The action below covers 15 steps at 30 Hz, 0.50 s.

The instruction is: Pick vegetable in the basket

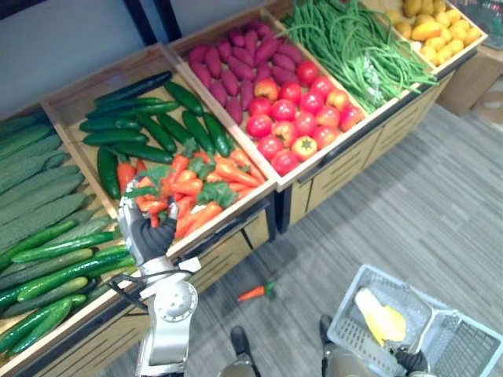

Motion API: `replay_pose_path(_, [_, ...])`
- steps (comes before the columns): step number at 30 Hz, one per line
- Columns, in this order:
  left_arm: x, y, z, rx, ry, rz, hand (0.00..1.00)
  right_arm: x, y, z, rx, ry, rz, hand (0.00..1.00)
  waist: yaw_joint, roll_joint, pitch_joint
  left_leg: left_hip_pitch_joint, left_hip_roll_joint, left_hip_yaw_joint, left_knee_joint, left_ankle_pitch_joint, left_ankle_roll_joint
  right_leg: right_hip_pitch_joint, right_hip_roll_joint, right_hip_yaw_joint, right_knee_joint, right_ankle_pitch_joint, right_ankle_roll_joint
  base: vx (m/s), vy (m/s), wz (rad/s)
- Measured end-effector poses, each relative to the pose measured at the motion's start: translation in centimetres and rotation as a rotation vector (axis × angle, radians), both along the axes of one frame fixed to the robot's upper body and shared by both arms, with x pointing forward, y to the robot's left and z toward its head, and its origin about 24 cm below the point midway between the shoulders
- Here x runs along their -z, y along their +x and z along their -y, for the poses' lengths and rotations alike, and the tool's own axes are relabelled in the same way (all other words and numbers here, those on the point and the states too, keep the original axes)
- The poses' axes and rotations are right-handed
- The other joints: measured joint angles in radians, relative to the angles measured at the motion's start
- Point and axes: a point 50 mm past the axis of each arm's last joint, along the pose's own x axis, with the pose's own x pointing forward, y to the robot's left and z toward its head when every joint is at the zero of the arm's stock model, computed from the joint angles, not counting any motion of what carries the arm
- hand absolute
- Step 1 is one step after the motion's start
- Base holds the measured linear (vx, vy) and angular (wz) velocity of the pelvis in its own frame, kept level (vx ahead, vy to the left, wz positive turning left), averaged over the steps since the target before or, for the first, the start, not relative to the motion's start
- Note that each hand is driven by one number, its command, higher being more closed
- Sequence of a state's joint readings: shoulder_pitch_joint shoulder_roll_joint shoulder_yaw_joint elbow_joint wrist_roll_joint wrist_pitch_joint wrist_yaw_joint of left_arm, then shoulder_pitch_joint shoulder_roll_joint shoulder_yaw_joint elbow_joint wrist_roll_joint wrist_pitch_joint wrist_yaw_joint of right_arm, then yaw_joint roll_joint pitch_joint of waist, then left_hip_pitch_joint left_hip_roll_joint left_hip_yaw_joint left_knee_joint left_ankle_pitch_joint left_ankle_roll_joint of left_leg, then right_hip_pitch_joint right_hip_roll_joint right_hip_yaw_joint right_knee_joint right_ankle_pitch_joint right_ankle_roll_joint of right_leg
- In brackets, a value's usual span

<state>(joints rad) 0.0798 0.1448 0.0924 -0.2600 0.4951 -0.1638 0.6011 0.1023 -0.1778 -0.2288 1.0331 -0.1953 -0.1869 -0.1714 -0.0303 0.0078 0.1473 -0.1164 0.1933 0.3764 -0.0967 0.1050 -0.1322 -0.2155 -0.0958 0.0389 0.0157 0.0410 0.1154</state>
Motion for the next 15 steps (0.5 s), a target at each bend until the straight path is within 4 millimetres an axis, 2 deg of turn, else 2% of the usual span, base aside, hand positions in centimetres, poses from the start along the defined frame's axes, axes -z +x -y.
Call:
replay_pose_path(5, [-0.8,0.0,2.6,0.174,0.050,0.020,1.00,-0.2,0.3,0.1,0.006,-0.015,0.014,1.00,0.001,-0.002,-0.002,0.029,-0.003,0.022,-0.005,-0.002,-0.002,0.015,-0.001,0.022,-0.003,0.004,0.006,-0.01,0.003,-0.11])
replay_pose_path(7, [-0.8,0.0,4.0,0.263,0.073,0.010,1.00,-0.7,1.4,0.2,-0.002,-0.026,0.050,1.00,-0.020,-0.001,-0.002,0.033,-0.007,0.034,-0.006,-0.004,-0.003,0.015,-0.004,0.037,-0.012,0.005,0.017,-0.02,0.005,-0.19])
replay_pose_path(13, [0.0,0.0,7.1,0.442,0.083,-0.035,1.00,-2.6,4.2,0.1,-0.064,-0.062,0.178,1.00,-0.054,-0.002,-0.011,0.075,-0.011,0.125,-0.006,-0.022,-0.007,0.001,0.004,0.125,-0.016,0.017,0.036,0.01,0.004,-0.42])
replay_pose_path(15, [0.6,0.3,8.2,0.496,0.088,-0.067,1.00,-3.3,4.9,0.1,-0.081,-0.075,0.226,1.00,-0.057,-0.002,-0.019,0.092,-0.012,0.169,-0.006,-0.030,-0.011,-0.009,0.012,0.167,-0.017,0.023,0.038,0.05,-0.002,-0.66])
